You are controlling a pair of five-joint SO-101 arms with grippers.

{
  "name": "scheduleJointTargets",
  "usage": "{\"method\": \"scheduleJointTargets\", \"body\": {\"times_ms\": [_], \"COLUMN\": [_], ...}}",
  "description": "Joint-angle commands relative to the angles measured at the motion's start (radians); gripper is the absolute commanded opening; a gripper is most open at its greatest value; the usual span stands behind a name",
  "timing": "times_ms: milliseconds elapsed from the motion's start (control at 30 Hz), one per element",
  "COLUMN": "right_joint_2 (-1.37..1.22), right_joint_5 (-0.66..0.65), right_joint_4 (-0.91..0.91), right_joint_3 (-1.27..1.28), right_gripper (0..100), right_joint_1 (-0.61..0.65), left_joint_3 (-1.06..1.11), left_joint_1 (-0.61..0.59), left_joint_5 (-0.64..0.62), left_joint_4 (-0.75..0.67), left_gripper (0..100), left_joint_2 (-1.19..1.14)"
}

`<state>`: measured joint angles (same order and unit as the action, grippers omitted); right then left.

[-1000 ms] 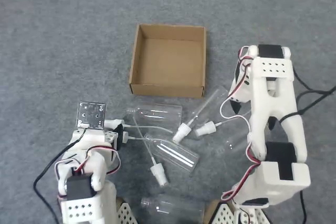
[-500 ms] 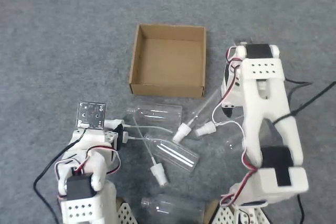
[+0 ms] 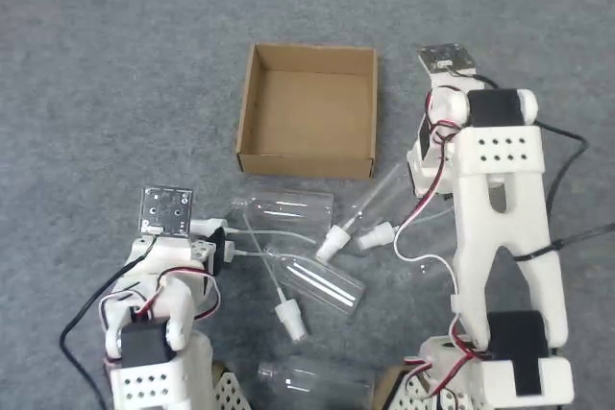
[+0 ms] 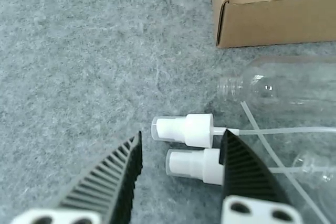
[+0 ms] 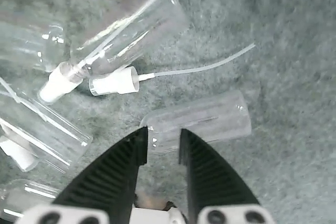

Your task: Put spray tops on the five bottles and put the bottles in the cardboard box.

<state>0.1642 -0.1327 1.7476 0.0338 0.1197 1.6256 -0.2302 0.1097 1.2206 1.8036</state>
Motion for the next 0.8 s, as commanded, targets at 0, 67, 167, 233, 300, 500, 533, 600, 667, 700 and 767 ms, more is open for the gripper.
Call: {"method": "scheduleJointTargets", "body": {"times_ms": [0, 67, 167, 233, 300, 500, 533, 600, 667, 700, 767], "right_joint_2": [0.071, 0.081, 0.097, 0.111, 0.127, 0.225, 0.248, 0.298, 0.349, 0.375, 0.424], "right_joint_5": [-0.095, -0.157, -0.204, -0.212, -0.213, -0.212, -0.213, -0.213, -0.213, -0.213, -0.213], "right_joint_4": [0.041, 0.041, 0.042, 0.042, 0.042, 0.033, 0.031, 0.031, 0.031, 0.031, 0.031], "right_joint_3": [-0.055, -0.054, -0.054, -0.054, -0.054, 0.020, 0.048, 0.100, 0.144, 0.161, 0.195], "right_gripper": [0.4, 0.8, 0.7, 0.7, 0.7, 0.7, 0.7, 0.7, 0.7, 0.7, 0.8], "right_joint_1": [0.010, 0.010, 0.010, 0.010, 0.010, 0.013, 0.024, 0.045, 0.059, 0.065, 0.074], "left_joint_3": [-0.004, 0.001, 0.001, 0.001, 0.001, 0.001, 0.001, 0.001, 0.001, 0.001, 0.001], "left_joint_1": [-0.006, -0.006, -0.006, -0.006, -0.006, -0.006, -0.006, -0.006, -0.006, -0.006, -0.006], "left_joint_5": [-0.002, 0.000, 0.000, 0.000, 0.000, 0.000, 0.000, 0.000, 0.000, 0.000, 0.000], "left_joint_4": [-0.023, -0.034, -0.035, -0.035, -0.035, -0.035, -0.035, -0.035, -0.035, -0.035, -0.035], "left_gripper": [23, 23, 23, 23, 23, 23, 23, 23, 23, 23, 23], "left_joint_2": [0.018, 0.018, 0.018, 0.018, 0.018, 0.018, 0.018, 0.018, 0.018, 0.018, 0.018]}}
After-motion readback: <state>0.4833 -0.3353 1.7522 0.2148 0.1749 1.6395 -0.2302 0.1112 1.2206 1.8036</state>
